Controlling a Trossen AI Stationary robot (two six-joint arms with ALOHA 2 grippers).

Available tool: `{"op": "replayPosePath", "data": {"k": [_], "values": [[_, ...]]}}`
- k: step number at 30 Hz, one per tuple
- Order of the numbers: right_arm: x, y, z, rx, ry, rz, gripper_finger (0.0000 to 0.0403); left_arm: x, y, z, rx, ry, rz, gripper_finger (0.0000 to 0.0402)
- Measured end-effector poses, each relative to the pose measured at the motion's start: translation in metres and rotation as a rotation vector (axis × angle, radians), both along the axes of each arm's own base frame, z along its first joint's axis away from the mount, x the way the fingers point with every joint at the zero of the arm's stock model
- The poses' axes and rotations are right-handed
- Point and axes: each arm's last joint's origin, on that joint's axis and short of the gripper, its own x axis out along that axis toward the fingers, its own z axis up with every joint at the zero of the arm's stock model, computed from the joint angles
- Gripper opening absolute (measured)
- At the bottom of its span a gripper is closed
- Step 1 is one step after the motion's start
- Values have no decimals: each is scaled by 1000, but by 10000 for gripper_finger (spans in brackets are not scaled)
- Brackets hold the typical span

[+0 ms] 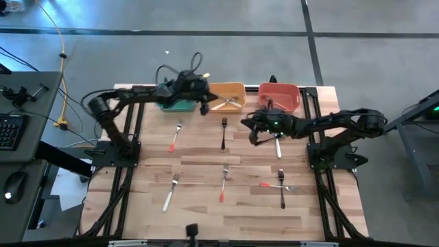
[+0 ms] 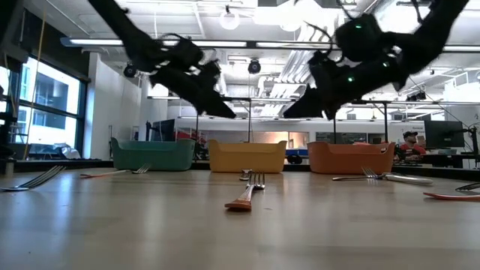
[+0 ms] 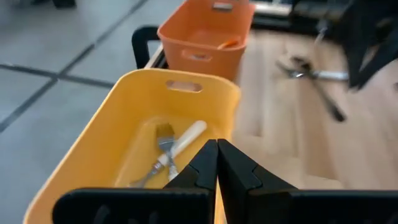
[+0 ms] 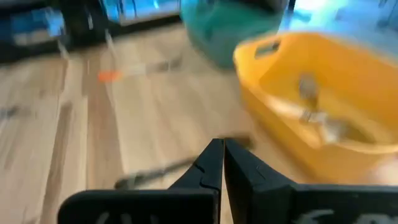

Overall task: Sort silverware by color (type)
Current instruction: Put the black fork into the green bin

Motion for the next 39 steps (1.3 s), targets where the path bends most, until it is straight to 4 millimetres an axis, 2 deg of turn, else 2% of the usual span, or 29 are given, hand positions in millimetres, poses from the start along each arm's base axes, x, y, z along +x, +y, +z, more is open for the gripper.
{"op": "replayPosePath", "data": {"k": [7,11,15,18,23,28,33,39], "values": [[15,23,17,142,347,51,0,-41,-47,0,25,-173,-9,1],[11,44,27,212,566,70,12,-56,-67,-8,39,-237,-33,1],[-3,55,34,179,795,9,47,-64,-80,-21,30,-239,-57,1],[-14,48,33,140,920,-49,80,-66,-86,-27,20,-224,-69,1],[-26,29,20,151,997,60,118,-65,-90,-27,26,-233,-87,1],[-36,8,3,147,1001,109,124,-64,-91,-26,35,-239,-95,1],[-43,-3,-9,162,990,144,124,-64,-91,-27,29,-239,-93,1],[-39,-14,-25,172,1034,193,124,-64,-91,-27,27,-237,-92,1]]}}
